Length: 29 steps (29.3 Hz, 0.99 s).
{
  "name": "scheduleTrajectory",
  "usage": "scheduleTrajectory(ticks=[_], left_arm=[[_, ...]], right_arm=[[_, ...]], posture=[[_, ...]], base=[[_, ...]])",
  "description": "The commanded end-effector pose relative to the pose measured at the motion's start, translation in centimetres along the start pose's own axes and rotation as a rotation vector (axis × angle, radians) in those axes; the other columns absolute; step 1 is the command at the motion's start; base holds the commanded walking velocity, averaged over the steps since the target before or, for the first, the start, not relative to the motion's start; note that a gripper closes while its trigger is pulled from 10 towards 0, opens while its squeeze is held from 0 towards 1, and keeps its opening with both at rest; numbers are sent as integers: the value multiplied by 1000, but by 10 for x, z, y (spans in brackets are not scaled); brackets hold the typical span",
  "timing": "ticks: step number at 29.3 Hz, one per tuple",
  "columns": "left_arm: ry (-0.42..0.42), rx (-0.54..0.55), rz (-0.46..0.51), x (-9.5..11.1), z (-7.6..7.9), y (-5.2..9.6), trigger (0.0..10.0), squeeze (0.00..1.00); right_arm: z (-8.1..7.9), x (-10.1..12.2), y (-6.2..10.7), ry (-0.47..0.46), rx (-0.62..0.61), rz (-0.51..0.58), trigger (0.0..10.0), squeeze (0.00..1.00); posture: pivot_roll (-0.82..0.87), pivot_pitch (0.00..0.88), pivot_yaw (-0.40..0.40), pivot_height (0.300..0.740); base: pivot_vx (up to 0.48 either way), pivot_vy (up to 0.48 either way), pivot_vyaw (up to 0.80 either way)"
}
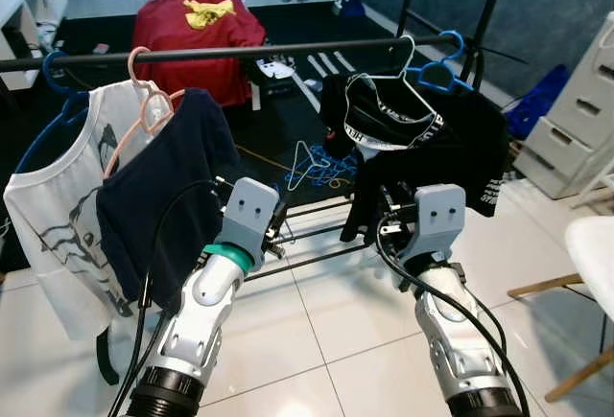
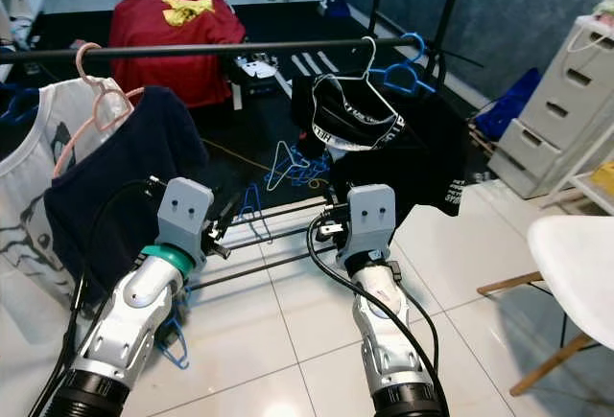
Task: Hang hanger
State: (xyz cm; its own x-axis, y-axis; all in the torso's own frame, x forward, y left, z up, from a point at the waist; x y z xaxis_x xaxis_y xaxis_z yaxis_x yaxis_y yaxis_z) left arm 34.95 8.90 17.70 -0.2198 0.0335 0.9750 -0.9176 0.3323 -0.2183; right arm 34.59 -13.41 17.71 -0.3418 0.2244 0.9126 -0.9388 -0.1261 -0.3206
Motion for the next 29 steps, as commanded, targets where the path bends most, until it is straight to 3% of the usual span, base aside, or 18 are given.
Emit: scheduleTrajectory(ticks=[1,13,21,29], left_arm=[[2,-12,-9,-3,4,0,10000,0],[7,-5,-11,-4,3,0,10000,0],[11,2,-14,-4,2,-1,10000,0],[10,21,-33,-6,0,-2,10000,0]], right_arm=[[2,-2,3,12,-3,-9,10000,0],[0,-2,3,34,10,-11,10000,0],[-2,0,4,1,17,3,10000,0],[-5,-1,2,61,38,-10,10000,0]], posture=[[-163,40,28,740],[-163,45,28,740],[-164,47,27,740],[-163,45,26,740]], base=[[0,-349,0],[0,-306,0],[0,-269,0],[0,0,51]])
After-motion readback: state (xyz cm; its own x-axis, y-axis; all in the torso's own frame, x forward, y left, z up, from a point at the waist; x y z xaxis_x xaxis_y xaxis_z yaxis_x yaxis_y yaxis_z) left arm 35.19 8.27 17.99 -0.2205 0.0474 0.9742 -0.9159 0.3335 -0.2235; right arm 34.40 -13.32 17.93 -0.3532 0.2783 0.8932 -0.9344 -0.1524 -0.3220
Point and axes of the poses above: a point about 5 cm out from each wrist's last joint towards the gripper, its own y axis pointing back from the gripper into the wrist, its own x axis along the axis of the wrist's last joint, z = x × y, the point moved 2 cm from there along -y, pointing out of the wrist towards the gripper, and after that the axes turned 11 degrees about y, right-handed, at the moved point
